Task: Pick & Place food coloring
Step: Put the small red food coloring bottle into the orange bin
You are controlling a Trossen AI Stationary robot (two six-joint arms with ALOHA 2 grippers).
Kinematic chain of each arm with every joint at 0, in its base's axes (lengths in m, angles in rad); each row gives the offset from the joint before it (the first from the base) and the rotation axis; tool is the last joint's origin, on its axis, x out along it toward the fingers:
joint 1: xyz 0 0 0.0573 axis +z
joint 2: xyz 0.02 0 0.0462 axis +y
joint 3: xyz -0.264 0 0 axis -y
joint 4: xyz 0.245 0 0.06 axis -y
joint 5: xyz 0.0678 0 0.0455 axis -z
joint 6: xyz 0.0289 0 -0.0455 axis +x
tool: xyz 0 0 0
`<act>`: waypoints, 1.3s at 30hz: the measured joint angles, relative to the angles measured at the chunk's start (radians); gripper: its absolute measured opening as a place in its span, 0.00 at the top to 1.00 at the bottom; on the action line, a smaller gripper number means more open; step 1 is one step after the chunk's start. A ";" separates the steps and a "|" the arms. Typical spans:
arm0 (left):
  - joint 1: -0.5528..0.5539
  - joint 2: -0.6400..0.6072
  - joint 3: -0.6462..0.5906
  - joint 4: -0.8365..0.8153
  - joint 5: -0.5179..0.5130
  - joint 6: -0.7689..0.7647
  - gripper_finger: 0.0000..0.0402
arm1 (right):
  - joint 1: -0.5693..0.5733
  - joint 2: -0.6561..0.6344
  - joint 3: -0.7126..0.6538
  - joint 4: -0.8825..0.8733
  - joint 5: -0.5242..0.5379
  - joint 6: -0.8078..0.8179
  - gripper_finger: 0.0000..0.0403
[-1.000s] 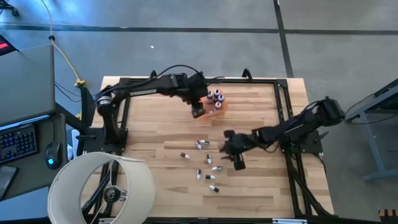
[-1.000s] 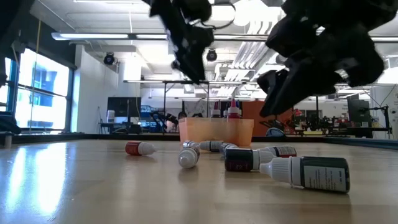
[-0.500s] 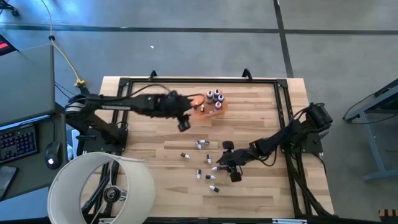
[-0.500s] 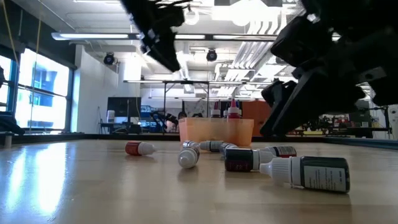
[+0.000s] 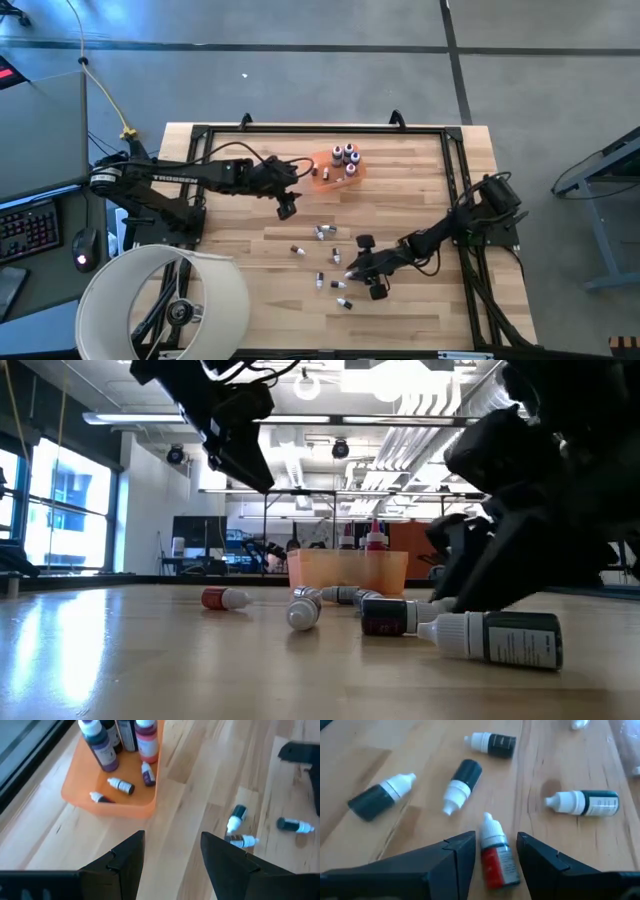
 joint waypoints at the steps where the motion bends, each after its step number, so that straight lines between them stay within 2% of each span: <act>1: 0.000 0.000 0.000 0.006 0.000 0.000 0.53 | -0.001 0.005 0.002 0.008 -0.003 0.000 0.66; 4: 0.000 0.000 0.000 0.026 0.007 0.000 0.53 | -0.001 0.003 0.004 0.016 -0.001 0.001 0.66; 10: 0.000 0.000 0.000 0.057 0.102 -0.001 0.53 | -0.010 0.003 0.002 0.002 0.009 -0.001 0.66; 13: 0.000 0.000 0.000 0.055 0.113 -0.001 0.53 | -0.016 0.003 0.002 0.000 -0.004 0.001 0.67; 20: 0.000 0.000 0.000 0.055 0.124 -0.001 0.53 | -0.043 0.003 0.002 -0.001 -0.048 0.017 0.84; 23: 0.000 0.000 0.000 0.055 0.124 -0.001 0.53 | -0.061 0.002 0.002 0.009 -0.065 0.017 0.84; 27: 0.000 -0.007 0.001 0.058 0.124 -0.001 0.53 | -0.100 -0.031 0.002 0.075 -0.003 -0.019 0.84; 30: 0.000 -0.008 0.002 0.055 0.124 0.000 0.53 | -0.149 -0.093 0.002 0.100 0.074 -0.118 0.83; 32: 0.000 -0.013 0.003 0.053 0.124 0.018 0.53 | -0.190 -0.138 0.002 0.123 0.159 -0.196 0.81; 36: 0.000 -0.014 0.016 0.055 0.144 0.066 0.53 | -0.294 -0.176 0.026 0.220 0.400 -0.296 0.81; 39: 0.000 -0.014 0.017 0.053 0.158 0.100 0.53 | -0.398 -0.159 0.075 0.190 0.405 -0.360 0.83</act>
